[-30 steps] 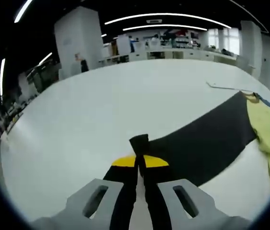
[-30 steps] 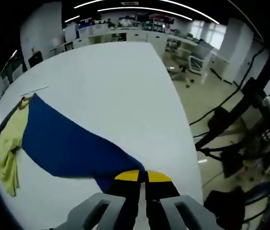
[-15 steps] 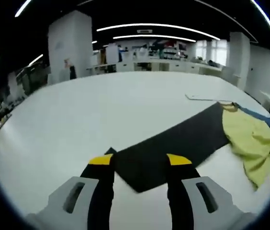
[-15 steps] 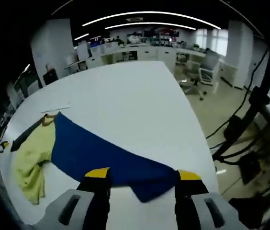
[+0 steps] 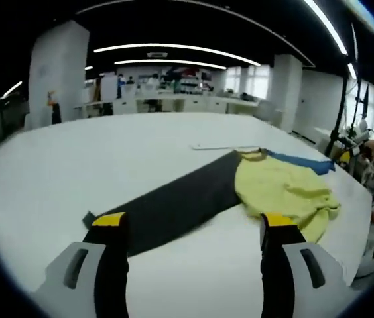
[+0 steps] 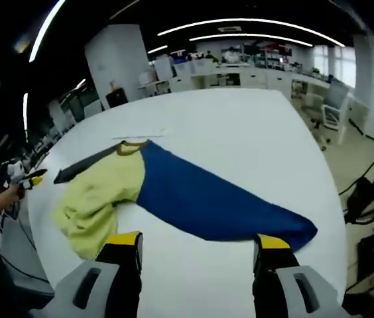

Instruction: Fold the garment on the visible template until the final outline fits inside the template.

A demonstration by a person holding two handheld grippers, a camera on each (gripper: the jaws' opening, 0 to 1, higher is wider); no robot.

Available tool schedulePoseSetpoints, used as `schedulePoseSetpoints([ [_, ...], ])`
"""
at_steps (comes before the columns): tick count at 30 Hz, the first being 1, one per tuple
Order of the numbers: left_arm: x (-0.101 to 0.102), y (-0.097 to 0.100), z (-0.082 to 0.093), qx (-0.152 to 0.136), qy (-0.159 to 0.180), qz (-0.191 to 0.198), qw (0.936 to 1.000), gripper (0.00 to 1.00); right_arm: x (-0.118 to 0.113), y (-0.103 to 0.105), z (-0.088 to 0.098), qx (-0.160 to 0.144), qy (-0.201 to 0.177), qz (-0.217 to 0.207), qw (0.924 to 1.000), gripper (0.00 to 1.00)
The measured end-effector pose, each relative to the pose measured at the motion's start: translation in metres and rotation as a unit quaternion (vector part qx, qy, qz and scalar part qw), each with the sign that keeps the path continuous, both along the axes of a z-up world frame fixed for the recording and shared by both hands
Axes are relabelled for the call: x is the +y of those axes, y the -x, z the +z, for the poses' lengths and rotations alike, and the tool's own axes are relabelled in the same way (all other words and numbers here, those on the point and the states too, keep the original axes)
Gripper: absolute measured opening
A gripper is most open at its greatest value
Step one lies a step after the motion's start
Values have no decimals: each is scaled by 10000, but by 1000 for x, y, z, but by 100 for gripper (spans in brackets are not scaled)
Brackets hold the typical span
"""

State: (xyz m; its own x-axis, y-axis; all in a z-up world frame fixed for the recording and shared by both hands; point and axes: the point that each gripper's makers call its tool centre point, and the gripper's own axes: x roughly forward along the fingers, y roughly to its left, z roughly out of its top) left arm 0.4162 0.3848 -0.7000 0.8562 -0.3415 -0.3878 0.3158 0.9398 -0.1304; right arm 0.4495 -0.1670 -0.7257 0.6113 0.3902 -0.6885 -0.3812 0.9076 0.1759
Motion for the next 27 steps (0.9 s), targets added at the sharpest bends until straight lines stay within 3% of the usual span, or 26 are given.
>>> schedulePoseSetpoints([
  [6, -30, 19, 1, -3, 30, -447, 9990, 86, 33, 18, 0, -5, -321, 317, 9990, 68],
  [8, -41, 26, -2, 16, -104, -683, 9976, 87, 43, 23, 1, -41, -413, 432, 9982, 67],
  [16, -79, 52, -26, 154, -460, -1262, 9908, 83, 78, 42, -6, -161, -306, 1015, 9942, 61],
  [19, -88, 59, -34, 153, -506, -1386, 9889, 81, 80, 41, -11, -171, -285, 1096, 9934, 57],
  [23, -100, 70, -49, 290, -464, -1480, 9875, 72, 90, 39, -14, -225, -359, 1164, 9923, 52],
  [26, -103, 73, -55, 197, -849, -1571, 9837, 60, 97, 39, -16, -273, -369, 1197, 9918, 48],
  [27, -106, 73, -57, 202, -810, -1578, 9839, 57, 99, 39, -18, -281, -362, 1203, 9917, 47],
])
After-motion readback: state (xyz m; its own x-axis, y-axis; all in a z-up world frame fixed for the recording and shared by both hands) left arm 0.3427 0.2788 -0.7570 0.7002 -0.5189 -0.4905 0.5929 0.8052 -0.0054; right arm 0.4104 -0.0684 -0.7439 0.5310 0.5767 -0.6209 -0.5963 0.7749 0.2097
